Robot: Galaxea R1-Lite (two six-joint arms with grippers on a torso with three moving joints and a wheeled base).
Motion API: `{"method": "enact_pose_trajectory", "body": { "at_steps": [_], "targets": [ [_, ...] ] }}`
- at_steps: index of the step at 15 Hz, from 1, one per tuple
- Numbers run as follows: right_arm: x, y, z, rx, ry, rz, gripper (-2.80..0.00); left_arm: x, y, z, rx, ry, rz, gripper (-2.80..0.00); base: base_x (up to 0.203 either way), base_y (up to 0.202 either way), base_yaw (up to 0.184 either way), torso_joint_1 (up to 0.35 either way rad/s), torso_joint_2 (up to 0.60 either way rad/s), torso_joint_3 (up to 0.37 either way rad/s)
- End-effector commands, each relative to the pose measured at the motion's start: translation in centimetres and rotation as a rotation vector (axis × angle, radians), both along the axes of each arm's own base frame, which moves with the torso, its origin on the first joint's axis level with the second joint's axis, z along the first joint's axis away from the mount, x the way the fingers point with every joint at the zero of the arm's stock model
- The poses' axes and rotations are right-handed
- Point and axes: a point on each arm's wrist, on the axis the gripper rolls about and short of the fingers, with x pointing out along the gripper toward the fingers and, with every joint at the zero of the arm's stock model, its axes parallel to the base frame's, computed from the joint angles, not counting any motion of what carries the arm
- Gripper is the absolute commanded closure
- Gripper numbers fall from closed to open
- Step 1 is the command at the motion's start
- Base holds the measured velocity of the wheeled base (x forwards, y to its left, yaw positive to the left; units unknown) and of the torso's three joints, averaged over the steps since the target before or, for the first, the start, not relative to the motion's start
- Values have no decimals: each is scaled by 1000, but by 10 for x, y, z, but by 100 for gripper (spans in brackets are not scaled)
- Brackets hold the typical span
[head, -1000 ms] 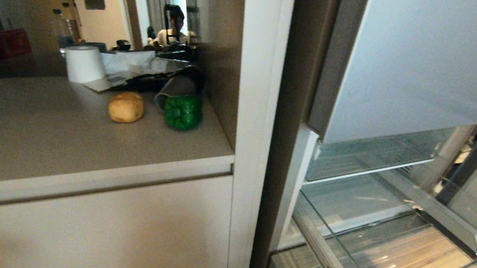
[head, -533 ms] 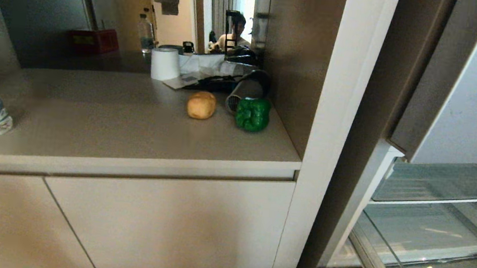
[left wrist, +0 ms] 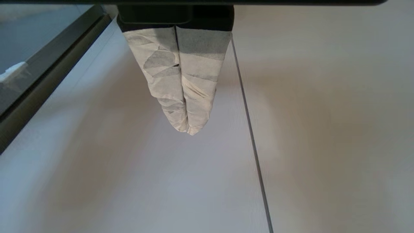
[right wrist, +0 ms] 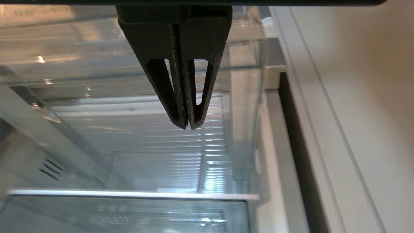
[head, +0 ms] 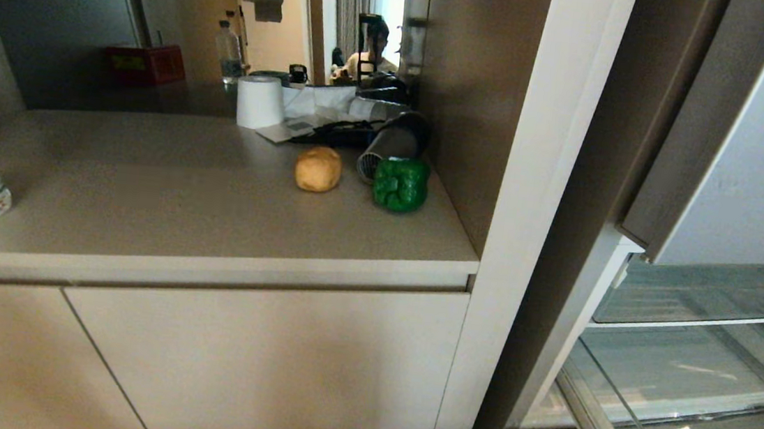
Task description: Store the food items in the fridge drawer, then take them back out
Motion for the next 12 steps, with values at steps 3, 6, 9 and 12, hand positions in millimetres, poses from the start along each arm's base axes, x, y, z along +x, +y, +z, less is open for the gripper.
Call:
{"method": "enact_pose_trajectory", "body": {
  "at_steps": [3, 6, 9, 12],
  "targets": [
    [2, 0, -9, -2, 30, 0, 0, 0, 0, 0, 0, 2, 1, 0, 0, 0, 0, 147, -329, -181],
    [2, 0, -9, 2, 30, -1, 0, 0, 0, 0, 0, 2, 1, 0, 0, 0, 0, 155, -333, -180],
    [2, 0, -9, 2, 30, -1, 0, 0, 0, 0, 0, 2, 1, 0, 0, 0, 0, 153, -328, -177],
    [2, 0, -9, 4, 30, -1, 0, 0, 0, 0, 0, 2, 1, 0, 0, 0, 0, 152, -329, -166]
  ]
}}
